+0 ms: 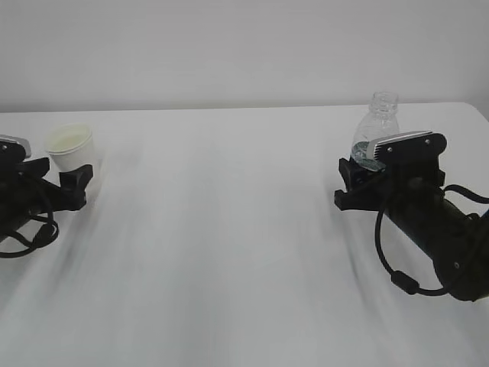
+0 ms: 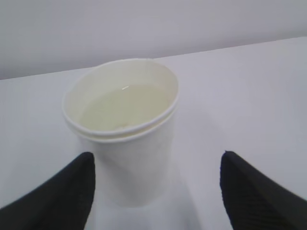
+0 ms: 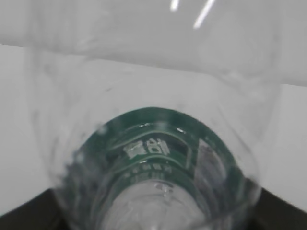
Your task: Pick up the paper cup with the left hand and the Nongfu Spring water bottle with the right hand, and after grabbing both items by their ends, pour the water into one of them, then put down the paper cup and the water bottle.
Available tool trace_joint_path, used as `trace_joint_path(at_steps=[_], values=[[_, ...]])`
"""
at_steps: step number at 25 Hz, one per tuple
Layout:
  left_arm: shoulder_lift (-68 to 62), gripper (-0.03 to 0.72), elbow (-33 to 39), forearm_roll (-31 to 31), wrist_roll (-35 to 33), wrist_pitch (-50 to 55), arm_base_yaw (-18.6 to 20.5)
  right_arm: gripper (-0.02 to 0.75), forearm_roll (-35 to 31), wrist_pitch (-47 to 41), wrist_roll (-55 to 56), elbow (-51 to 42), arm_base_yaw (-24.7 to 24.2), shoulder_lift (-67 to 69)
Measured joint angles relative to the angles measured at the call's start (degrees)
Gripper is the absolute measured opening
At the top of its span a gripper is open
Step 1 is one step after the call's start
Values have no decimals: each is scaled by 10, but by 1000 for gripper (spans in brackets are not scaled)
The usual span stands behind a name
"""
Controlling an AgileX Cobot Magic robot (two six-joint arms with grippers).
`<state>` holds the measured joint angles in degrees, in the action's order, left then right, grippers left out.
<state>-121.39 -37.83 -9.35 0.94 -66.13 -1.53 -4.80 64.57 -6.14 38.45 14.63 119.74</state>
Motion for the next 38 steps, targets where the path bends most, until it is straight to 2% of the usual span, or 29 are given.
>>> trace_joint_path(at_steps=[12, 22, 38], values=[[12, 587, 27, -56, 28, 0, 0, 456, -11, 0, 16, 9, 0, 11], [12, 587, 28, -62, 31, 0, 0, 456, -14, 0, 17, 43, 0, 50], [13, 587, 28, -61, 32, 0, 0, 456, -61, 0, -23, 74, 0, 69]])
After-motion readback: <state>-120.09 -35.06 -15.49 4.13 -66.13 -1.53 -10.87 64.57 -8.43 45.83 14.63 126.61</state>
